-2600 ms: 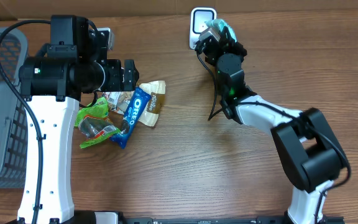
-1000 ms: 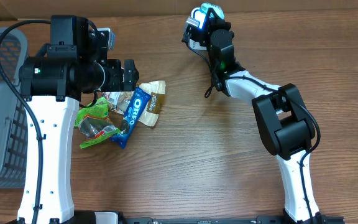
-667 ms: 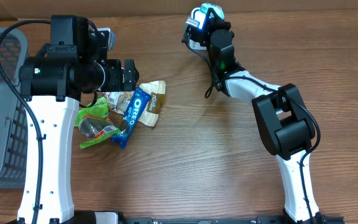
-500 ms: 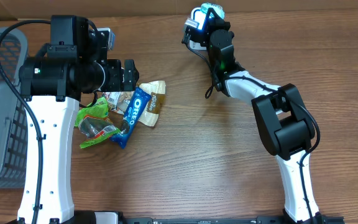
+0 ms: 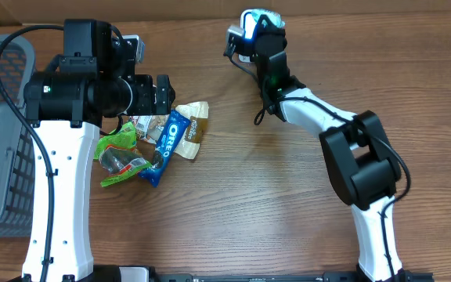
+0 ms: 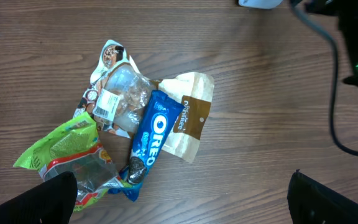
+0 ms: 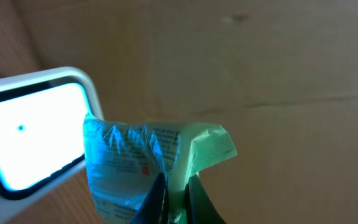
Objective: Scan the item barcode
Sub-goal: 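Hold the tissue pack barcode in front of the scanner window, then carry the tissue pack right and drop it at the table's right edge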
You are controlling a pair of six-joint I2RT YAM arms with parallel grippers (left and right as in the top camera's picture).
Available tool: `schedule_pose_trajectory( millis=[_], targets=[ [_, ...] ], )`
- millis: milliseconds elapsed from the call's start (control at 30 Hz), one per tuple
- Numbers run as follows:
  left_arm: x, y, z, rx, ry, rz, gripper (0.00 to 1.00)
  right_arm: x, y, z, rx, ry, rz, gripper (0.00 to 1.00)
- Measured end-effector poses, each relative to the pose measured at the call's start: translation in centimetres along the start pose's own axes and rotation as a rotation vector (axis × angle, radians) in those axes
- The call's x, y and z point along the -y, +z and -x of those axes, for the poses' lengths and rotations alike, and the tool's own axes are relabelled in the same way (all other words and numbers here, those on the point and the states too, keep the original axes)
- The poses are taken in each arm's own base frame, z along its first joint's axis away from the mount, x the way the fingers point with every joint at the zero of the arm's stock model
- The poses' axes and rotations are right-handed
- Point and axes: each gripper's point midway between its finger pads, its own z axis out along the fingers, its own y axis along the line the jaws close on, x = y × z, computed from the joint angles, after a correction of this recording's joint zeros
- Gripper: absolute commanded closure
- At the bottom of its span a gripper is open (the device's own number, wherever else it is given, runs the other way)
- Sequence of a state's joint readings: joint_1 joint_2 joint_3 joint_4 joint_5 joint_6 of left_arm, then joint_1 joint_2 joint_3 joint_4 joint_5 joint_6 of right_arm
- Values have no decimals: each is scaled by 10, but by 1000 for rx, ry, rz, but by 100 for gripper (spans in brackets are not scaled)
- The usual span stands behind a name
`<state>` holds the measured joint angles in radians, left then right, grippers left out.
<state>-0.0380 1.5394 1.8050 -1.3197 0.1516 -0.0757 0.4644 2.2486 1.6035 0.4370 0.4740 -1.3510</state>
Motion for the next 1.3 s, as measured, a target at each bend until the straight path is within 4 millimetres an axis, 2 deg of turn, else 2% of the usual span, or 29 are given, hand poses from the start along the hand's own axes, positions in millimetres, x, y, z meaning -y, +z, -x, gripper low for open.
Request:
schedule_pose_trajectory(
  millis=[133,267,300,433,533,633,700,833,967,1100,1233,1300],
  targets=[
    [0,0,0,1,0,0,0,35,-32,8,-27,38,64,96],
    [0,0,0,0,0,2,0,79,-83,17,-37,170,129,96],
    [-1,0,0,-1,0,3,0,89,-99,18,-39,236,160,96],
    [-1,0,0,0,0,3,0,102,-158,-1,-102,548,333,96],
    [-1,0,0,0,0,3,0,92,-188,-29,-206,790,490,96],
    [-1,0,0,0,0,3,0,71,-202,-69,-375,1038,639,96],
    [-1,0,0,0,0,3,0,53,-208,-99,-508,1170,718,96],
    [-1,0,0,0,0,3,0,27,-205,-157,-715,1418,788,96],
    [-1,0,0,0,0,3,0,-4,-204,-221,-914,1632,781,96],
    [-1,0,0,0,0,3,0,-46,-207,-290,-1094,1827,708,96],
    [-1,0,0,0,0,3,0,-82,-224,-345,-1245,1979,612,96],
    [-1,0,0,0,0,3,0,-88,-234,-367,-1294,2048,552,93]
  ],
)
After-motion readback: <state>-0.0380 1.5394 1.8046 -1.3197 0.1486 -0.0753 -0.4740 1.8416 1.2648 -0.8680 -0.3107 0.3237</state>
